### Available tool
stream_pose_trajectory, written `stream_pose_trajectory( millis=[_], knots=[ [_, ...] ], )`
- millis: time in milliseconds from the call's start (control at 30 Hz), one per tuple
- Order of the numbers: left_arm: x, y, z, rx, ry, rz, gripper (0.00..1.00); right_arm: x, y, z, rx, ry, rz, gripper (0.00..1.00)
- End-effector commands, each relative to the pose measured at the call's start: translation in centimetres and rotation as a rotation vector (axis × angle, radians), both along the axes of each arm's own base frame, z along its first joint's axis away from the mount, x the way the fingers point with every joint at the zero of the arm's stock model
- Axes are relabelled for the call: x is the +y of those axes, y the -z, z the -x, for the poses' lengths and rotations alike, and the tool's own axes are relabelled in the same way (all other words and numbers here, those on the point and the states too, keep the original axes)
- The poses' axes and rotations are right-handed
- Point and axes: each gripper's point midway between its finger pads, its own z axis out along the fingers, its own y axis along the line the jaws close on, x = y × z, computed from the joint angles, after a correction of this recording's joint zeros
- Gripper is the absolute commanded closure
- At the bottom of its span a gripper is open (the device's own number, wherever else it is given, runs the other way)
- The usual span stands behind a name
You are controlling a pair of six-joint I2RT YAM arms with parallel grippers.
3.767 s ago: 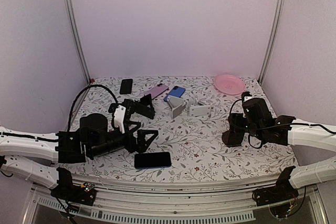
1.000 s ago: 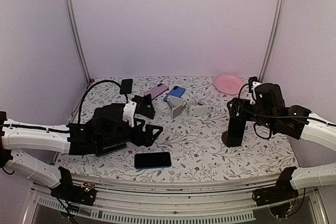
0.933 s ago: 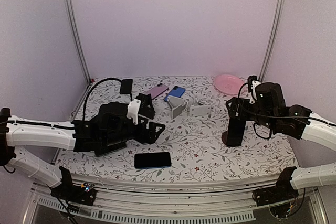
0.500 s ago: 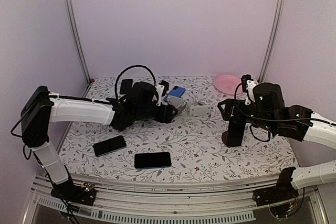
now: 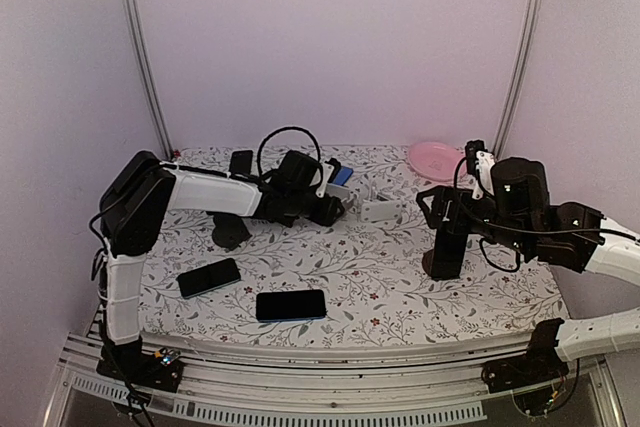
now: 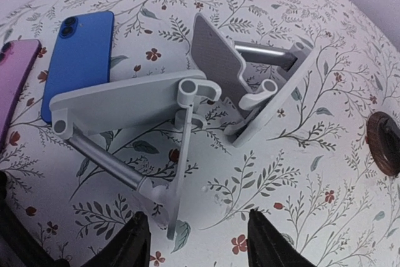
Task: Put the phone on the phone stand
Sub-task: Pick up the phone stand from the center of the board.
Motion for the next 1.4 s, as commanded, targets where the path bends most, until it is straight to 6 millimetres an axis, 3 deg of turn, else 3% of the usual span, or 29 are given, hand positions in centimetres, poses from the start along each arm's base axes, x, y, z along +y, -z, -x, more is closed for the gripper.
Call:
stream_pose_trajectory(
  millis=[0,533,633,800,967,1367],
  knots=[
    [0.1,1.1,-1.0,0.01,0.019,-0.043,0.47,-0.1,-0.4,0.5,-0.002,-0.004,-0.026,0.01],
    [-0.9,3.7,-3.6,0.015,0.04,-0.141,0.63,-0.4,0.0,0.7,0.008,0.002,-0.022,0.01],
    [-0.8,3.7,-3.6,0.014,0.041,-0.147,0.72,-0.4,0.1,0.7,0.01,0.002,-0.023,0.01],
    [-0.7,3.2,-3.2,0.013,0.045,-0.141,0.98,-0.3,0.3,0.7,0.013,0.001,-0.02,0.01],
    [0.0,1.7,-2.1,0.001,0.036,-0.104,1.0,-0.2,0.4,0.7,0.016,-0.002,-0.018,0.01],
    [1.7,-5.4,1.3,-0.057,0.03,0.099,1.0,0.6,0.2,0.5,0.013,-0.018,-0.024,0.01]
  ],
)
